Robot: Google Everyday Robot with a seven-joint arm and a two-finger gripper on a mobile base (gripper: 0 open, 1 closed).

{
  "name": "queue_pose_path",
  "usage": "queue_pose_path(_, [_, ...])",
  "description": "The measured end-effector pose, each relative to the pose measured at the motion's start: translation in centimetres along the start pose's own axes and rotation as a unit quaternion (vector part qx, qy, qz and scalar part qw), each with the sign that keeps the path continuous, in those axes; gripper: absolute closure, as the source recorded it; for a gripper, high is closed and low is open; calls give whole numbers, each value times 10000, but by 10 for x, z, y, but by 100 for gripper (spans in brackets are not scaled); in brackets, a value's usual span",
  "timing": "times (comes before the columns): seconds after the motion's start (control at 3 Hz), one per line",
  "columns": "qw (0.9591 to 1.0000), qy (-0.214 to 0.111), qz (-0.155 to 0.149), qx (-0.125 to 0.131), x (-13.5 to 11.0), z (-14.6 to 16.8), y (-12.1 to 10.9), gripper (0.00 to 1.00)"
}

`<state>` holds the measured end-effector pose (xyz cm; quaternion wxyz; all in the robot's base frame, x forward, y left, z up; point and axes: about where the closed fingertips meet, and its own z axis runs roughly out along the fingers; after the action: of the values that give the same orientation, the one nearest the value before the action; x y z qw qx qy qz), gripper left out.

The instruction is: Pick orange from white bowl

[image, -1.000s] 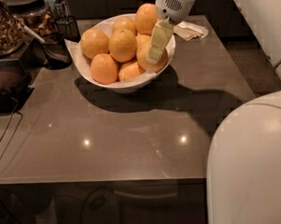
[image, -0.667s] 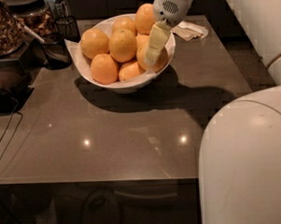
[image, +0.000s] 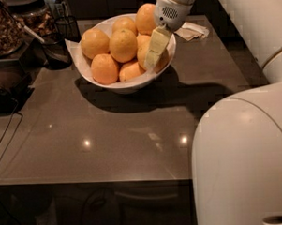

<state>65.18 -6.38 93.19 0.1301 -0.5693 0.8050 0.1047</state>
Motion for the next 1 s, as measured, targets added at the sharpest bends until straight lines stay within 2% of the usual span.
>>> queue_pose_path(0.33, [9999, 48, 97, -107, 6, 9, -1, 26])
queue_pose_path(0.67, [9999, 48, 97, -107, 6, 9, -1, 45])
queue_pose_path(1.0, [9999, 48, 97, -107, 5, 9, -1, 68])
